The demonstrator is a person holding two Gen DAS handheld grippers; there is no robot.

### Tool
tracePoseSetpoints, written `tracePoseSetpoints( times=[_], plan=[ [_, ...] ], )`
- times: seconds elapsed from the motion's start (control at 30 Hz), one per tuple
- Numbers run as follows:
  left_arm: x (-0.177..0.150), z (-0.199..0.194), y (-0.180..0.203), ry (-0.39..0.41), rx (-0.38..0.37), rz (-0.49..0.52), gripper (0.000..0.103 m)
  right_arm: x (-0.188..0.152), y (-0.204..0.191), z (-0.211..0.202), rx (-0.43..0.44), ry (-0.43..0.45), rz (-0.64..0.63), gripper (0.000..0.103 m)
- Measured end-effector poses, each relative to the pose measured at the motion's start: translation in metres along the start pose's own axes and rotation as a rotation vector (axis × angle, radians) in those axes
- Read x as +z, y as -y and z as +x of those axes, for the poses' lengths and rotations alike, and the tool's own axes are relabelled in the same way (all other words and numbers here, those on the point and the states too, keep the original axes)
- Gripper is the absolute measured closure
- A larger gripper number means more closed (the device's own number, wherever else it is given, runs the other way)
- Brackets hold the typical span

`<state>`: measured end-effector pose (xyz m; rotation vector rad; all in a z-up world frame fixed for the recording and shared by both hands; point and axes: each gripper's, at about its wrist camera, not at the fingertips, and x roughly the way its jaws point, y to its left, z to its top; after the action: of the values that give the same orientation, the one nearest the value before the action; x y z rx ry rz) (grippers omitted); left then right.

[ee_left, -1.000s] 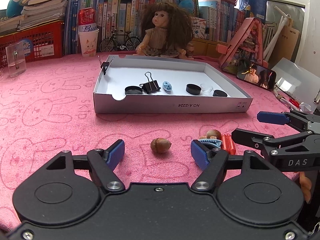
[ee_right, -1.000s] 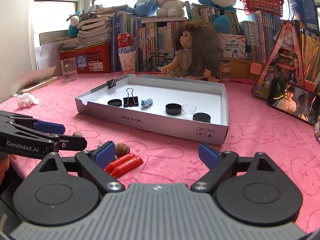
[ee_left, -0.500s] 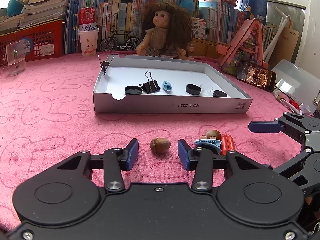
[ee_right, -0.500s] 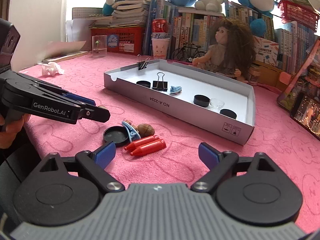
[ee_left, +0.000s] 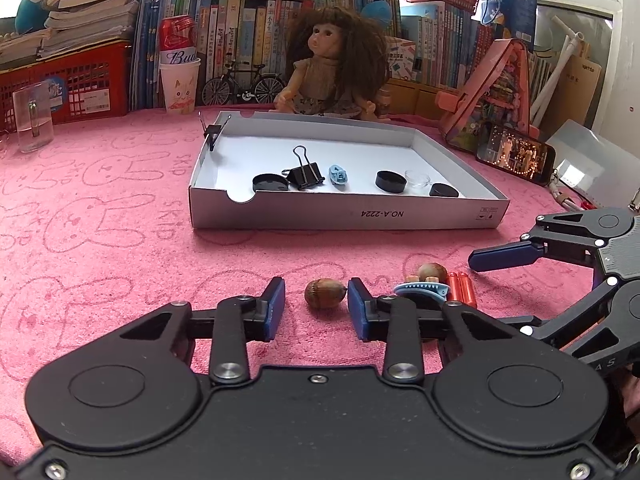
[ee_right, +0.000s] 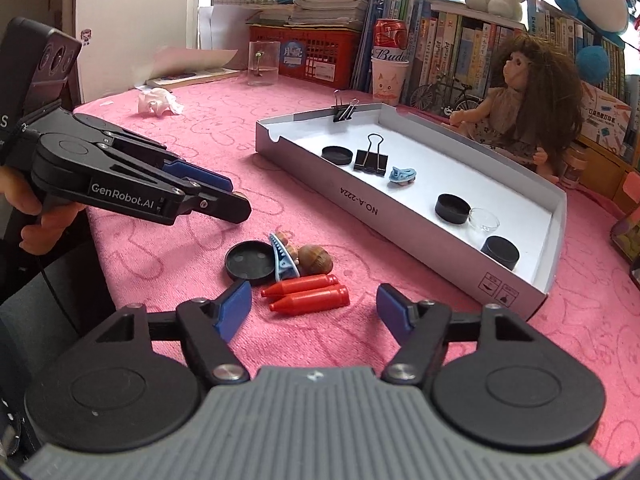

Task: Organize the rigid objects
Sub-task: 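Grasp the brown nut with the left tool while the right tool grasps a red crayon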

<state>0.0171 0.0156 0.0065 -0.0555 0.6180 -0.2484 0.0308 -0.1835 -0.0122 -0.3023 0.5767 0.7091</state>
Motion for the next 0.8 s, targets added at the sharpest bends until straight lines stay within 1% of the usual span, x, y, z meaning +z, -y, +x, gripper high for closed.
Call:
tracePoseSetpoints(
  times=[0.07,0.1,0.17,0.2,0.23,0.27,0.4,0.43,0.47,0.5,0.53,0.6,0.67,0.73,0.8],
  plan=[
    [0.0,0.0,0.0,0.002,0.001,0.003,0.071,0.0,0.001,0.001,0.011,0.006,0.019,0.034],
    [0.0,0.0,0.0,0.003,0.001,0.004,0.071,0.0,0.001,0.001,0.014,0.008,0.023,0.039],
    [0.0,0.0,0.0,0.003,0.0,0.003,0.071,0.0,-0.001,0.001,0.012,0.014,0.025,0.053],
    [0.0,0.0,0.0,0.003,0.001,0.003,0.071,0.0,-0.002,0.0,0.007,0.017,0.023,0.056],
    [0.0,0.0,0.001,0.005,0.001,0.001,0.072,0.0,-0.003,0.0,0.002,0.02,0.023,0.061],
    [0.0,0.0,0.001,0.007,0.002,-0.001,0.074,0.0,-0.004,-0.001,-0.003,0.022,0.024,0.064],
    [0.001,0.0,0.002,0.012,0.006,0.0,0.077,0.0,-0.003,-0.004,-0.034,0.039,0.045,0.07],
    [0.002,0.0,0.003,0.014,0.008,0.001,0.077,0.0,-0.002,-0.005,-0.039,0.039,0.052,0.069],
    [0.002,0.0,0.003,0.016,0.011,0.003,0.077,0.0,-0.001,-0.005,-0.044,0.038,0.062,0.064],
    [0.002,0.0,0.004,0.017,0.012,0.005,0.077,-0.001,-0.001,-0.006,-0.051,0.039,0.074,0.061],
    [0.002,0.0,0.004,0.018,0.013,0.006,0.077,-0.002,0.0,-0.008,-0.052,0.044,0.083,0.061],
    [0.002,-0.001,0.004,0.019,0.013,0.006,0.077,-0.003,0.0,-0.013,-0.04,0.046,0.088,0.051],
    [0.002,-0.001,0.004,0.018,0.013,0.005,0.077,-0.005,0.001,-0.017,-0.013,0.045,0.085,0.045],
    [0.003,0.0,0.004,0.017,0.013,0.005,0.077,-0.006,0.001,-0.018,0.002,0.036,0.074,0.042],
    [0.002,-0.001,0.003,0.016,0.012,0.006,0.077,-0.007,0.0,-0.018,0.003,0.023,0.061,0.042]
  ],
)
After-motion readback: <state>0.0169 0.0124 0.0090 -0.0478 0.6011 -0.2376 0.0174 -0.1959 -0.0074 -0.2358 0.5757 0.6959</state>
